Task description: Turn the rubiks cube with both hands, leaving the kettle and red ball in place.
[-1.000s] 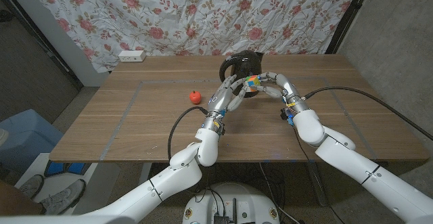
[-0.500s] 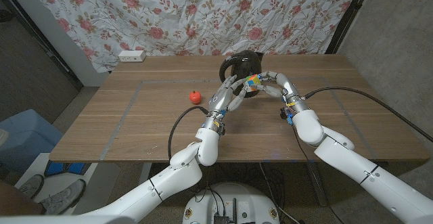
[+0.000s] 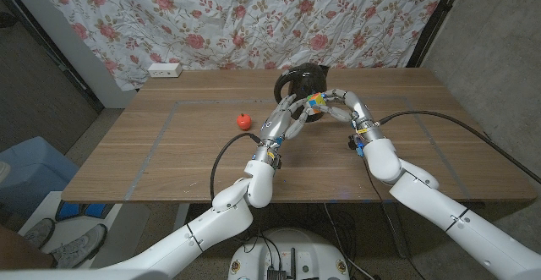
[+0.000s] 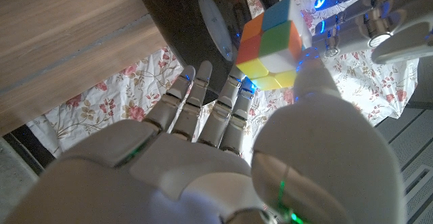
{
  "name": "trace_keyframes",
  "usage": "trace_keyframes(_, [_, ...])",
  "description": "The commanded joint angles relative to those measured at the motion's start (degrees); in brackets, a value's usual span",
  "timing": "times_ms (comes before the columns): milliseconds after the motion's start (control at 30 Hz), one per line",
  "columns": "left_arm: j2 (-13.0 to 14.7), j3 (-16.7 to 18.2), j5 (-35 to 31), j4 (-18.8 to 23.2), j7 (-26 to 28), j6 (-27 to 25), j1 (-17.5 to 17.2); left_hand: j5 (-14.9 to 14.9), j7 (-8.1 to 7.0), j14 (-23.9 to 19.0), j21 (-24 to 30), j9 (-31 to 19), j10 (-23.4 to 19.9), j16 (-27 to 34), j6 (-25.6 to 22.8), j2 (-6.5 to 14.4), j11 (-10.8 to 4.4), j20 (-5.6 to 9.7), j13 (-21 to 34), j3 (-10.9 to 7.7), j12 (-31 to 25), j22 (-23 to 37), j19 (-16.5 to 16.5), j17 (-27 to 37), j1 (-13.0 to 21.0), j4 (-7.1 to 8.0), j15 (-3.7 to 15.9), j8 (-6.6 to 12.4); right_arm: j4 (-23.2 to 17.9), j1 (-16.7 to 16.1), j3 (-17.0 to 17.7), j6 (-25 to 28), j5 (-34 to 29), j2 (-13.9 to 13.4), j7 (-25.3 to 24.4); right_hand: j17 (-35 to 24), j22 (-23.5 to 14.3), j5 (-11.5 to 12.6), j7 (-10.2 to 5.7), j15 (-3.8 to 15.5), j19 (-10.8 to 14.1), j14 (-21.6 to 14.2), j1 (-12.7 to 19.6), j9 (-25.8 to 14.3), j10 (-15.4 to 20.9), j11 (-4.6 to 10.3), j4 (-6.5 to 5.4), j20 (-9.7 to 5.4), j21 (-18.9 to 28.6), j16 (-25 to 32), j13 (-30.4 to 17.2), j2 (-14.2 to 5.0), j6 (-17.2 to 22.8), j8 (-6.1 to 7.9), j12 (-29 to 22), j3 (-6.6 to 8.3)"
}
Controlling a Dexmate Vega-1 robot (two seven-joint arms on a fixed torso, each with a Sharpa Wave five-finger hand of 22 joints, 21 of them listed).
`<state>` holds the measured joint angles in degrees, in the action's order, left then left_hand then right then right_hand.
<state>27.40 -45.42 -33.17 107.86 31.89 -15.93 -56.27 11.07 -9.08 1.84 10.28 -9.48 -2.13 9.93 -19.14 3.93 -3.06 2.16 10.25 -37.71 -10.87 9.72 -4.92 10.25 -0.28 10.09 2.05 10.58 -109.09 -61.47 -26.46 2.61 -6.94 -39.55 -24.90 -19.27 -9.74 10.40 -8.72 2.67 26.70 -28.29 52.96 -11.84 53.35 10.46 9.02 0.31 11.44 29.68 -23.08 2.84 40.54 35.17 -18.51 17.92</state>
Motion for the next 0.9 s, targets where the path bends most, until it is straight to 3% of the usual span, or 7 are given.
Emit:
trace_keyframes(33, [0.01, -0.14, -0.31, 0.15, -0.03, -0.22, -0.02, 0.60, 0.12, 0.27, 0.46, -0.33, 0.42, 0.42, -0.38, 3.94, -0.10, 1.39, 0.24, 0.07, -0.21, 0.17, 0.21, 0.11, 0.08, -0.33, 1.74, 0.21, 0.82, 0.06, -0.63, -1.18, -0.58, 1.14, -0.86, -0.34, -0.13, 0.31, -3.88, 8.69, 0.71, -0.61, 3.09, -0.20, 2.88, 2.06, 0.09, -0.19, -0.04, 0.43, -0.20, -3.01, 4.39, 0.45, -0.46, -0.04])
trace_keyframes(900, [0.41, 0.21, 0.32, 0.57, -1.18, 0.12, 0.45, 0.71, 0.53, 0.31, 0.55, -0.33, 0.30, 0.38, -0.43, 4.30, 0.11, 1.35, 0.22, -0.30, -0.37, 0.13, 0.26, -0.09, 0.57, -0.92, 1.51, -0.08, 1.95, -0.26, -1.07, -1.83, -2.12, 3.76, -4.31, -0.43, -0.12, 0.24, -3.90, 8.55, 1.08, -1.79, 3.74, -0.35, 4.04, 2.12, 0.20, -0.37, -0.01, 0.76, -0.49, -3.13, 5.20, 0.86, -0.74, -0.13])
